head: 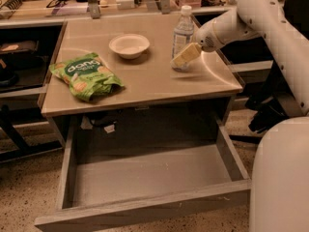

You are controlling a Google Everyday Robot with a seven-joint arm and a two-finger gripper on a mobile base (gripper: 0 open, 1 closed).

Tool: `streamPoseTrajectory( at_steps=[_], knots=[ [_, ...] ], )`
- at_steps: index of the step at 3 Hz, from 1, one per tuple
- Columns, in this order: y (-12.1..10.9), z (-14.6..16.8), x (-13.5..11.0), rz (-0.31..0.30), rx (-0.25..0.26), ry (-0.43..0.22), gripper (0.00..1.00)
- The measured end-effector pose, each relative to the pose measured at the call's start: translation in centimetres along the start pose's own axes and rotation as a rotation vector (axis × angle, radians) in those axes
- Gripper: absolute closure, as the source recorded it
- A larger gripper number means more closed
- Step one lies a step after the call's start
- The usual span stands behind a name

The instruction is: Place blue plastic bottle into top drawer

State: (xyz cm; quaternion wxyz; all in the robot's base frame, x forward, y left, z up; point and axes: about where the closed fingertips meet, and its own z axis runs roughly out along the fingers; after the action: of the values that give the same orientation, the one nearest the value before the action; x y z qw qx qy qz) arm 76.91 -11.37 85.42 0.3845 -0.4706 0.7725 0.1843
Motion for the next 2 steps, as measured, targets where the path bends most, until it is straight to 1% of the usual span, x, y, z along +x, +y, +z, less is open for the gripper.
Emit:
streamPoseTrajectory(
  at_steps=[2],
  knots=[
    [0.01, 0.03, 0.0, 0.0, 0.0, 0.0, 0.64]
  ],
)
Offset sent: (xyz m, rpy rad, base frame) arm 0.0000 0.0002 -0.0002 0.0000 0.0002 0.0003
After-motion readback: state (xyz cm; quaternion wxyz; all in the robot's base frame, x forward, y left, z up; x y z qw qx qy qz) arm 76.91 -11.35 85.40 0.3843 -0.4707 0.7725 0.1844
